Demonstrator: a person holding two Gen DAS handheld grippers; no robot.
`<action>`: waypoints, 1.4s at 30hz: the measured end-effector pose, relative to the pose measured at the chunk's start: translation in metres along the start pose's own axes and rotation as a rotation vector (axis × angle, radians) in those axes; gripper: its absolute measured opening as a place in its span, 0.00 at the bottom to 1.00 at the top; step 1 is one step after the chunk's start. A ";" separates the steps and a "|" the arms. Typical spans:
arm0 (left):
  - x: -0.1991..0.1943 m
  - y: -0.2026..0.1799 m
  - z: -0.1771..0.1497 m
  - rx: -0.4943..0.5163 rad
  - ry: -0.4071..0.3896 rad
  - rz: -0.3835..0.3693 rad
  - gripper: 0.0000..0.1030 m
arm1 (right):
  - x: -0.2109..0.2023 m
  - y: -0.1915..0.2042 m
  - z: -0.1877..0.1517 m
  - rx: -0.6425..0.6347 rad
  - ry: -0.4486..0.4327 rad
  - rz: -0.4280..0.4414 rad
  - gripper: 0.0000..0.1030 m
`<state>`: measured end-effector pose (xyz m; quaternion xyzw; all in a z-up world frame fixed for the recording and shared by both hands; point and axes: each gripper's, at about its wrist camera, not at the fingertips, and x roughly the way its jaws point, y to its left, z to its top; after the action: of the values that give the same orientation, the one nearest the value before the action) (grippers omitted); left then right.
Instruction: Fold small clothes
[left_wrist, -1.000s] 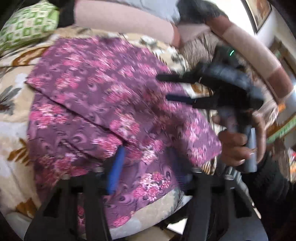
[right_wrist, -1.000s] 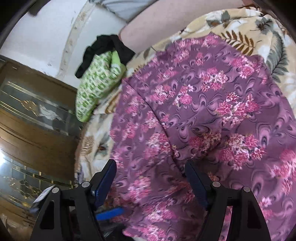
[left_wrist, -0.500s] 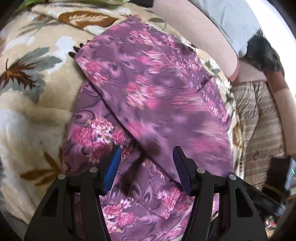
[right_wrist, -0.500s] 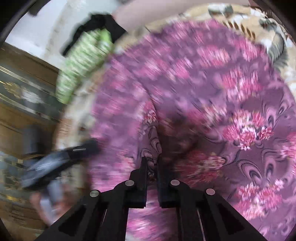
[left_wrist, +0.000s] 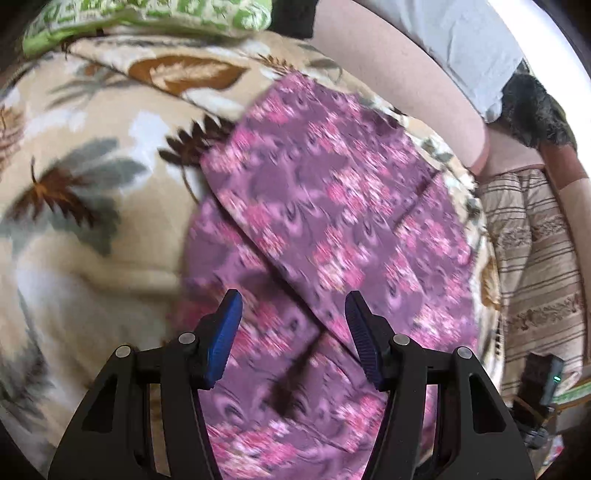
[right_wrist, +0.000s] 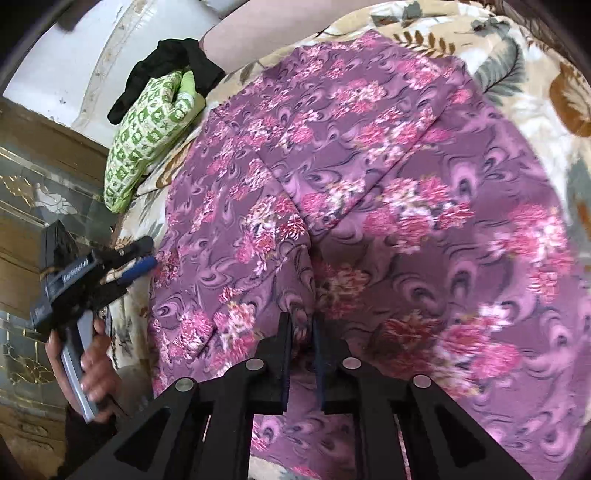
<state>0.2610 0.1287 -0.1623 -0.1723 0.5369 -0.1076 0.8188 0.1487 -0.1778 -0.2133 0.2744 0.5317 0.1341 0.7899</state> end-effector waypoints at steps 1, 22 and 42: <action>0.000 0.003 0.003 -0.002 -0.003 0.009 0.56 | -0.007 0.000 0.000 -0.002 -0.017 0.018 0.09; 0.065 0.001 0.166 0.034 -0.036 0.168 0.56 | -0.032 -0.051 0.236 -0.023 -0.200 -0.065 0.78; 0.149 -0.031 0.254 0.074 0.094 0.171 0.04 | 0.105 -0.074 0.374 -0.132 -0.001 -0.230 0.07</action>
<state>0.5535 0.0882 -0.1833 -0.0904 0.5832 -0.0651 0.8047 0.5266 -0.2939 -0.2301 0.1593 0.5493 0.0773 0.8166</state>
